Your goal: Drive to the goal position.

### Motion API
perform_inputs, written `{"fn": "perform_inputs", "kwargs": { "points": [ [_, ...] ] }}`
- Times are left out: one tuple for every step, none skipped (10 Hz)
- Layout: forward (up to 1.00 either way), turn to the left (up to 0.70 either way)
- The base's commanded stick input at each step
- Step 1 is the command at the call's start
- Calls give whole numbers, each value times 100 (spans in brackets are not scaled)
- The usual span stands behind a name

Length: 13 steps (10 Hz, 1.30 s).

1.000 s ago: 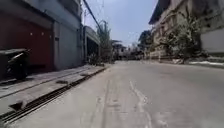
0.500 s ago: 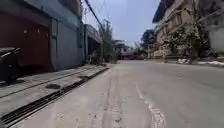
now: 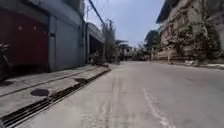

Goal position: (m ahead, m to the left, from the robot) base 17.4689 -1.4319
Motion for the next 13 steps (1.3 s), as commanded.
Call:
{"fn": "perform_inputs", "kwargs": {
  "points": [
    [100,-37],
    [100,-37],
    [100,-37],
    [100,-38],
    [100,-37],
    [100,-26],
    [100,-8],
    [100,0],
    [100,0],
    [100,0],
    [100,0],
    [100,0],
    [100,0]
  ]
}}
